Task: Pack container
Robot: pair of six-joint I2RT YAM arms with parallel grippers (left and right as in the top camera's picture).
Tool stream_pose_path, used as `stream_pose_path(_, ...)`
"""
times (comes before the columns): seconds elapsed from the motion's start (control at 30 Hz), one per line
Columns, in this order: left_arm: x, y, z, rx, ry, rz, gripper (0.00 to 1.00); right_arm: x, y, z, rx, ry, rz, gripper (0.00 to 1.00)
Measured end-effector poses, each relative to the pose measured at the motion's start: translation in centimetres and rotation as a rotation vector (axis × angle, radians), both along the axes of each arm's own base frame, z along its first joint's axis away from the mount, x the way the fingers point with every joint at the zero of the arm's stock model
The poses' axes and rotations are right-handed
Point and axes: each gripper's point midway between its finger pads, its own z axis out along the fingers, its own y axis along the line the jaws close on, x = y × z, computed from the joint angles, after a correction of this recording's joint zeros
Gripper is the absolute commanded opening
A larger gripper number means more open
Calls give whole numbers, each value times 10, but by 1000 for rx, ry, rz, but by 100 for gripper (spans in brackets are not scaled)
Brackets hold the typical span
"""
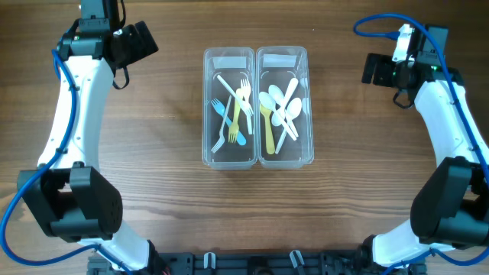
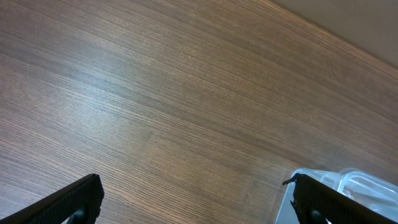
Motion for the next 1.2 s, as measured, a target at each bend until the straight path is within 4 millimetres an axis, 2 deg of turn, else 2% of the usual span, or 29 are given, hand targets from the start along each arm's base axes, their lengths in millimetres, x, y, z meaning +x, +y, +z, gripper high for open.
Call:
stream_pose_path(0.47,0,0,0,0,0,0,100,0,0,0,0,0,0,100)
stream_pose_path(0.57,0,0,0,0,0,0,100,-2,4,13,-4,-26,7,100)
stream_pose_path(0.6,0,0,0,0,1,0,100,-3,8,26,-9,-53,16,100)
stream_pose_path(0.63,0,0,0,0,1,0,100,-5,15,48,-16,-103,31,100)
stream_pose_path(0.73,0,0,0,0,1,0,100,-20,47,129,-35,-296,99,100)
stream_pose_path(0.77,0,0,0,0,1,0,100,-34,64,166,-38,-389,136,100)
stream_pose_path(0.8,0,0,0,0,0,0,100,-47,77,195,-37,-465,166,100)
stream_pose_path(0.9,0,0,0,0,1,0,100,-98,110,268,-22,-669,254,100)
stream_pose_path(0.93,0,0,0,0,0,0,100,-122,120,294,-11,-748,285,100)
stream_pose_path(1.0,0,0,0,0,1,0,100,-159,125,327,1,-862,311,100)
stream_pose_path(1.1,0,0,0,0,0,0,100,-220,118,369,8,-1030,315,100)
stream_pose_path(1.2,0,0,0,0,2,0,100,-271,108,394,3,-1160,309,100)
